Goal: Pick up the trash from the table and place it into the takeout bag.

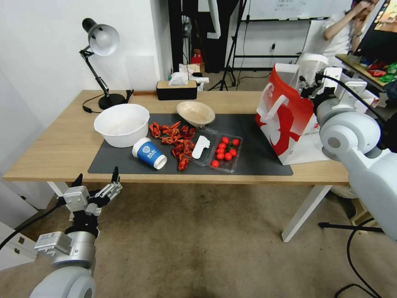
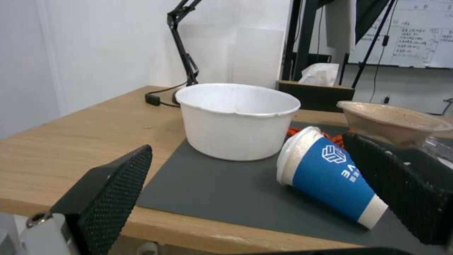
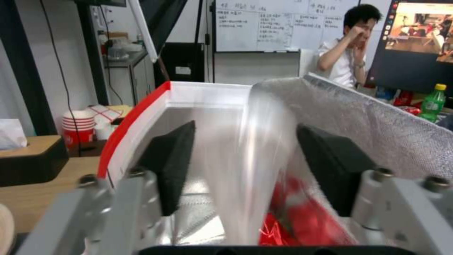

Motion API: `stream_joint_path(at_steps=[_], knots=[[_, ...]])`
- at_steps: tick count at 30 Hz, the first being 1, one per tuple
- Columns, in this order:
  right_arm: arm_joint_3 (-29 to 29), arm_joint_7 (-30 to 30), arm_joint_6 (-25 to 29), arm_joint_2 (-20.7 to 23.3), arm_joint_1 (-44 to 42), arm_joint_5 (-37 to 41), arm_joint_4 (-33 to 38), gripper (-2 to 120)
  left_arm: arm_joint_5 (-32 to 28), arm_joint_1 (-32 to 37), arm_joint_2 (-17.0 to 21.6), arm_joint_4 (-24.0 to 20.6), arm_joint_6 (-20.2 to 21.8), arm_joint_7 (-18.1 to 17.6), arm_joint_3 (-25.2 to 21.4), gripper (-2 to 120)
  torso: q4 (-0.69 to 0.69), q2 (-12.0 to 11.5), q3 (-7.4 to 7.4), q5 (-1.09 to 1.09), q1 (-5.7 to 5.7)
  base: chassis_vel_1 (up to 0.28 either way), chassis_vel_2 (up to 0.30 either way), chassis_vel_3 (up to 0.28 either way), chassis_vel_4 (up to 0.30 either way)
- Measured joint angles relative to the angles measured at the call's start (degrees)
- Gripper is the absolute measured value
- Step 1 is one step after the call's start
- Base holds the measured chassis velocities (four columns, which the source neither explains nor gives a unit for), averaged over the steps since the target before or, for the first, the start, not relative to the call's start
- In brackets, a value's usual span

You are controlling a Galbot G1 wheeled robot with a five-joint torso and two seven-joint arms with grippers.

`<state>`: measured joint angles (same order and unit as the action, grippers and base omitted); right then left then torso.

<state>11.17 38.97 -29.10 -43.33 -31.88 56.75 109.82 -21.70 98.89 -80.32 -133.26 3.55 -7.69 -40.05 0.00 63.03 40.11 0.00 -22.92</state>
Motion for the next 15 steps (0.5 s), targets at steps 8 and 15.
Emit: stream_joint_path(at_steps=[8,15], knots=[[-0.1,0.07,-0.79,0.35,0.56,0.72,0.07,92,-0.13,0.1,0.05,-0.39,0.0,-0.08,-0.11,100,0.0,0.0,0.0,0.0,0.0,0.0,0.0,0.0,0.0],[0.05,-0.02,-1.01,0.58,0.22,0.92,0.83,100,-0.14,0.24,0.06,-0.72,0.02,-0.09,-0.12,100,0.0,0.0,0.0,0.01,0.0,0.0,0.0,0.0,0.0]])
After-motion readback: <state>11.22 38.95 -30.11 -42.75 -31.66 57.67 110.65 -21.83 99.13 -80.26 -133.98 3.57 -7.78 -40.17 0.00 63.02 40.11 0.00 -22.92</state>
